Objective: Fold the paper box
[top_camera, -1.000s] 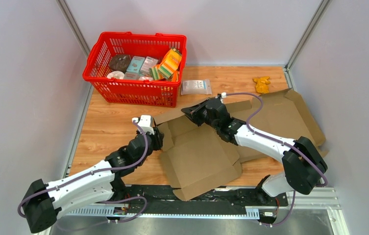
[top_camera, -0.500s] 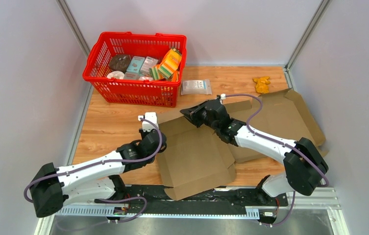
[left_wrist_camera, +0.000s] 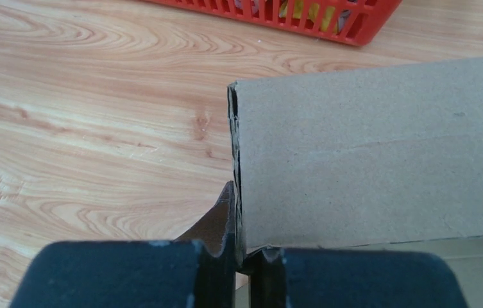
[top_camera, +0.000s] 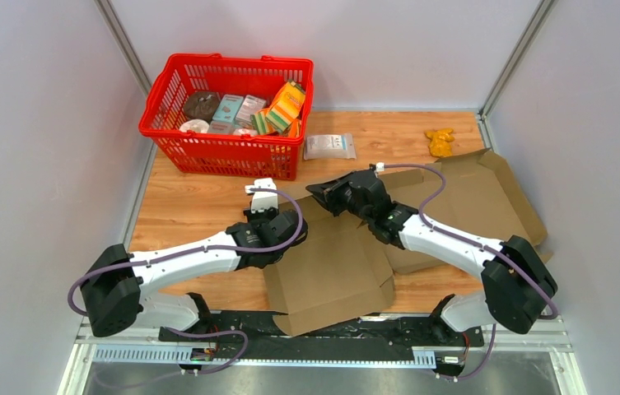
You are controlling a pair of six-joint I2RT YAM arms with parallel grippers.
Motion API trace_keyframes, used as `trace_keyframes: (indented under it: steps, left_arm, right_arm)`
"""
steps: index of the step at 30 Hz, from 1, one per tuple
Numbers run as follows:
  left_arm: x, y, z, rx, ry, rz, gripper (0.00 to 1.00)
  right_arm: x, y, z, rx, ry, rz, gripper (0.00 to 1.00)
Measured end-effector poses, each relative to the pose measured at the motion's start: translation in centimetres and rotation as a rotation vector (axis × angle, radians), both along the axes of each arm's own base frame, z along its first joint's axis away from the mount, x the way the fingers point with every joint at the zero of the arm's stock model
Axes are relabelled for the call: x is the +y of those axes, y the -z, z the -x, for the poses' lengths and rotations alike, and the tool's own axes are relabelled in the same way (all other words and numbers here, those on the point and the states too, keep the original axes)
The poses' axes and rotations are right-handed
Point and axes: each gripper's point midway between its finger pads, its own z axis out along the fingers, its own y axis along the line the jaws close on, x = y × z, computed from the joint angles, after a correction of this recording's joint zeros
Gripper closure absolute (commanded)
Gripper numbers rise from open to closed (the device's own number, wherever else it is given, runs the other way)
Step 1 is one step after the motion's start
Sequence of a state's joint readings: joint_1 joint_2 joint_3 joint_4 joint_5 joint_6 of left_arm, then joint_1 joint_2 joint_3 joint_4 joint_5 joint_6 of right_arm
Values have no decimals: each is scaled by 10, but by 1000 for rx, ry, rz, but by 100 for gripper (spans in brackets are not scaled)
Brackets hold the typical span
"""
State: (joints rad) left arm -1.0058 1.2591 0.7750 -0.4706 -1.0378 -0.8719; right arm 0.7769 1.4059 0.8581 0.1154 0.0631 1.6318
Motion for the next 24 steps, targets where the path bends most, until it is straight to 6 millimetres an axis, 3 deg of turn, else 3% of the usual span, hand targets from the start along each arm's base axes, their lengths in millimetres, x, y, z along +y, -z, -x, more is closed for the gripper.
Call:
trace_keyframes:
  steps: [4,5,6,7,9,10,14,19,23,24]
  left_arm:
    - [-2,-5,-2,-9,-26,9,99]
    - [-2,-5,-1,-9,-28,12,78]
    - [-2,-4,0,-8,-30,14,67]
    - [-2,-4,0,-7,-34,16,60]
    - [2,-3,2,1,-37,-5,59]
    - [3,-2,2,2,-40,-10,60]
    - [0,-1,1,6,-27,-11,100]
    - [-4,-3,-1,-5,-21,3,100]
    - [-4,-2,-1,-2,-20,-5,59]
    - [-3,-2,-1,0,-18,-9,56]
  right_arm:
    - [-5,-4,1,2,19,-14,97]
    - [-5,-4,1,3,20,-16,97]
    - [-6,-3,2,5,20,-18,97]
    - [-6,-3,3,8,22,-20,97]
    - [-8,-4,4,8,25,-22,97]
    - [-8,-5,5,9,24,-24,97]
    - [-8,-5,6,19,25,-33,97]
    - [-8,-7,6,24,29,-44,97]
    - [-9,-6,6,31,34,-49,97]
    - [-8,-6,6,33,35,-51,97]
